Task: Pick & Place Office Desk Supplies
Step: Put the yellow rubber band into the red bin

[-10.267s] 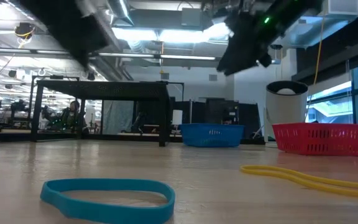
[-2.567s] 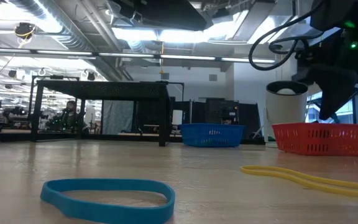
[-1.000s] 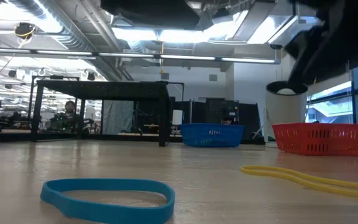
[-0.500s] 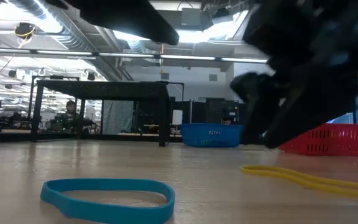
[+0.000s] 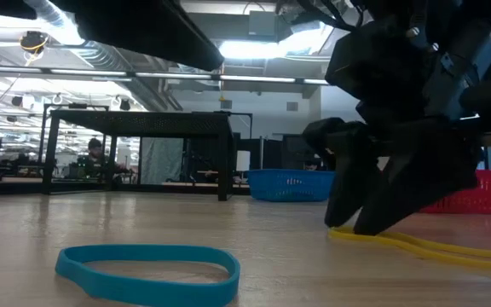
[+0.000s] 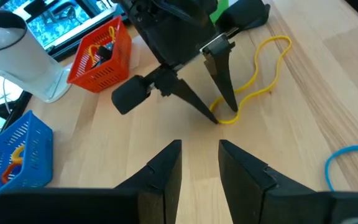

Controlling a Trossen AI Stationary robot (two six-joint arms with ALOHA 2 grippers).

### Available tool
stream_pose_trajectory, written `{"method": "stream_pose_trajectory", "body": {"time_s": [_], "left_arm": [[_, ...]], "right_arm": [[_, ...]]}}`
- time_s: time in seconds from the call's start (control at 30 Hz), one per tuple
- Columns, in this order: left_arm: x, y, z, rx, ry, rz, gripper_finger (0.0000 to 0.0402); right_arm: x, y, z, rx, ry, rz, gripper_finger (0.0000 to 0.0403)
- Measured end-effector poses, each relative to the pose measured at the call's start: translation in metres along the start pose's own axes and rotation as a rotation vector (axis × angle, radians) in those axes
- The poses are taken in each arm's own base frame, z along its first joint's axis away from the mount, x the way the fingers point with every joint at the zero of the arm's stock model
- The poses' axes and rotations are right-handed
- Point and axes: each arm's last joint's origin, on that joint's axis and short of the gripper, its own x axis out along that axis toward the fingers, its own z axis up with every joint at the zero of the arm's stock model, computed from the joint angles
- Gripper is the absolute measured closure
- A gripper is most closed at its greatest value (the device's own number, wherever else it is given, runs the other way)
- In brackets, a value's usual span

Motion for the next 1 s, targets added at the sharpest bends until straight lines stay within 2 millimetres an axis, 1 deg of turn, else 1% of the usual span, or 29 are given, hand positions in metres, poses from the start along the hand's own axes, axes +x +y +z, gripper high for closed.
{"method": "stream_pose_trajectory", "body": {"time_s": [0.2, 0.33, 0.57, 0.63, 0.83, 1.0], "left_arm": [[0.000, 0.000, -0.002, -0.029, 0.020, 0.002, 0.0303], [0.000, 0.000, -0.003, -0.030, 0.023, 0.002, 0.0302], [0.000, 0.000, -0.003, -0.026, 0.028, 0.002, 0.0307], [0.000, 0.000, -0.003, -0.025, 0.028, 0.002, 0.0308], [0.000, 0.000, -0.003, -0.034, 0.028, 0.003, 0.0308], [0.000, 0.000, -0.003, -0.051, 0.029, -0.002, 0.0308]], "right_arm": [[0.000, -0.008, -0.002, 0.092, 0.016, 0.046, 0.0358], [0.000, -0.009, -0.002, 0.109, 0.017, 0.041, 0.0395], [-0.001, -0.005, -0.001, 0.039, 0.013, -0.038, 0.0400], [-0.003, -0.004, 0.002, 0.035, 0.012, -0.058, 0.0400], [-0.020, -0.005, 0.012, 0.000, -0.004, -0.139, 0.0400], [-0.041, -0.007, 0.025, 0.058, -0.074, -0.203, 0.0401]]}}
